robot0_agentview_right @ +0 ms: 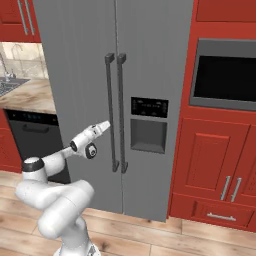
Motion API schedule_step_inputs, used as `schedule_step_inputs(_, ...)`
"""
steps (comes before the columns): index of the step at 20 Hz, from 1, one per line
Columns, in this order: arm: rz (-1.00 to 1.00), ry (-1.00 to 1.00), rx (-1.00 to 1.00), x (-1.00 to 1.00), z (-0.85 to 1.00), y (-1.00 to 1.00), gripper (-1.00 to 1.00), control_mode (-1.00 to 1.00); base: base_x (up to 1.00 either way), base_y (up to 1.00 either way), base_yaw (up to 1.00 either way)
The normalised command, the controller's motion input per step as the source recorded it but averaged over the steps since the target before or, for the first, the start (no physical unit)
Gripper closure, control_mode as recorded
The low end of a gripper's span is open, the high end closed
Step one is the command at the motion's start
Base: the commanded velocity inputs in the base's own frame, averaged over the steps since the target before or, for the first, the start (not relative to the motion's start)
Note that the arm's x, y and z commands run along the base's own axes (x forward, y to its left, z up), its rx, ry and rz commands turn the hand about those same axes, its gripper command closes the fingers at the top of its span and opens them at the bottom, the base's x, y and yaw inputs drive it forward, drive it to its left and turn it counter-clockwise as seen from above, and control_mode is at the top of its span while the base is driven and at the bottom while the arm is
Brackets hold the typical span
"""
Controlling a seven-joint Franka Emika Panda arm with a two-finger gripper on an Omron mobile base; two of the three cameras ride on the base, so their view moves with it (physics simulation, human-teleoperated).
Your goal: There's a chicken drumstick in the fridge that needs to be moved to the freezer for freezing. Pick up the chicken drumstick from the fridge, place it on any shelf in the freezer, and close the fridge and freezer doors when done.
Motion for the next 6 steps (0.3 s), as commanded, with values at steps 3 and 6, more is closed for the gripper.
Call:
schedule_step_inputs(3,0.00,0.00,0.10,0.00,0.15,-0.24,-1.00,-1.00,0.00,0.00,0.00)
schedule_step_inputs(6,0.00,0.00,0.09,0.00,0.31,-0.14,-1.00,-1.00,0.00,0.00,0.00)
